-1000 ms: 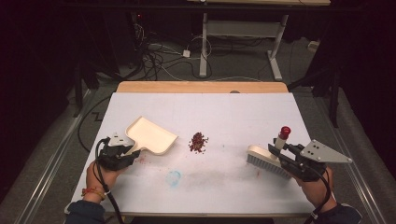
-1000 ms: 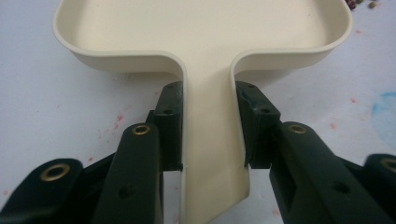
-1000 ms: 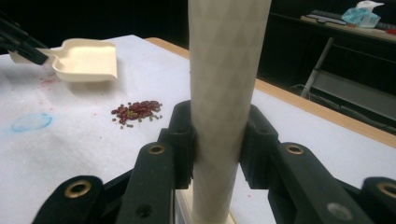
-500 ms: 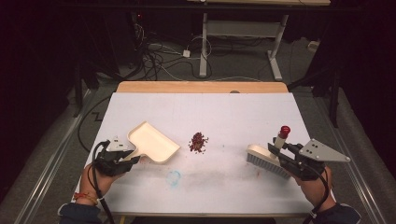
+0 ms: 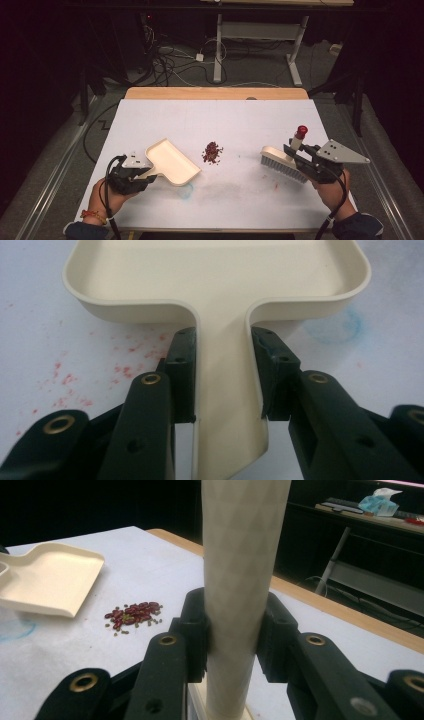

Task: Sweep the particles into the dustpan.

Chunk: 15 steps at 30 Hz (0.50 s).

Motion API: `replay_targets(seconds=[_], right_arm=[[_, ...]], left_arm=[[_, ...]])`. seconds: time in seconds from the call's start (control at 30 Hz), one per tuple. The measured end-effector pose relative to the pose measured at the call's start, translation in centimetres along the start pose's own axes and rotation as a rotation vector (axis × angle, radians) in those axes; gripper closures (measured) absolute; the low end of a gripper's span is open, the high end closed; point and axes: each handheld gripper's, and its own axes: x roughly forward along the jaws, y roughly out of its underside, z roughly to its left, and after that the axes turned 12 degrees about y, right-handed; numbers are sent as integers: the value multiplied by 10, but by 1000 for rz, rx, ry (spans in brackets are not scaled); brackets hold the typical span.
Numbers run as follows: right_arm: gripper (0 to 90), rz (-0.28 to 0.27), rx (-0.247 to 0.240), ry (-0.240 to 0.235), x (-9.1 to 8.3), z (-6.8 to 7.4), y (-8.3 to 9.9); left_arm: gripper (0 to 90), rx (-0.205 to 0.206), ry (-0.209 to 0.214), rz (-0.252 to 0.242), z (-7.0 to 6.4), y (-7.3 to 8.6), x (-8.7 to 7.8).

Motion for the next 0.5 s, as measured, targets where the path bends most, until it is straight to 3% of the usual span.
replay_targets(seconds=[0.17,0.5], right_arm=[[700,0,7,-1,16,1,-8],[701,-25,59,-7,69,8,-33]], left_arm=[[639,13,24,38,-5,-2,11],[637,26,23,36,-8,-4,21]])
